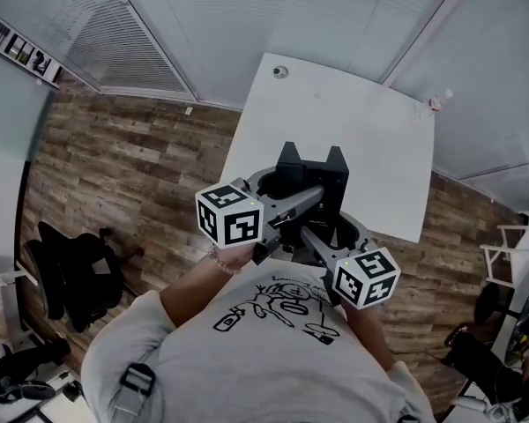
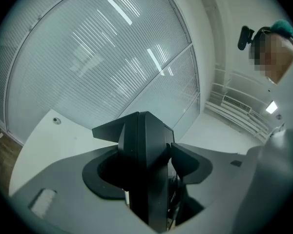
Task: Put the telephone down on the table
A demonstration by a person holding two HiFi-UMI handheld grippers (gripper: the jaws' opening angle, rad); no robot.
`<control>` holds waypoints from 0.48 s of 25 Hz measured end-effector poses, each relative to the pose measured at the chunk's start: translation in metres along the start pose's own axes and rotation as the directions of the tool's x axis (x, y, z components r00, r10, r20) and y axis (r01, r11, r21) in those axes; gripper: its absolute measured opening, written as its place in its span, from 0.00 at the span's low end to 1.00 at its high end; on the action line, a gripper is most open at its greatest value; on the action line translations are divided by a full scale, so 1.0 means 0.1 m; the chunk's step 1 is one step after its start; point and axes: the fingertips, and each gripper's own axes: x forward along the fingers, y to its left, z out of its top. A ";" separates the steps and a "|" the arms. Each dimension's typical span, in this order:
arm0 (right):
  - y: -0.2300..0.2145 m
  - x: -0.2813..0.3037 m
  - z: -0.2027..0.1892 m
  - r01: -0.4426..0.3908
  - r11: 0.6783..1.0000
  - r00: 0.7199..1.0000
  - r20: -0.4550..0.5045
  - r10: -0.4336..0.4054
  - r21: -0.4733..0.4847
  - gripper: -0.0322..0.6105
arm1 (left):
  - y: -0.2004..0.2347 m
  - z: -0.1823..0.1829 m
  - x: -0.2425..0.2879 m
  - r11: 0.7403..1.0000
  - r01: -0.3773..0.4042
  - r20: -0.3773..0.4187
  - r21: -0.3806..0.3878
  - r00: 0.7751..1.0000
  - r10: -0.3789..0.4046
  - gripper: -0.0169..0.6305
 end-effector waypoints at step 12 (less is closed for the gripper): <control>-1.25 -0.27 0.47 -0.009 1.000 1.000 -0.016 0.010 0.028 0.48 | 0.05 0.22 1.35 1.000 -0.013 -0.017 -0.026 1.000 0.013 0.46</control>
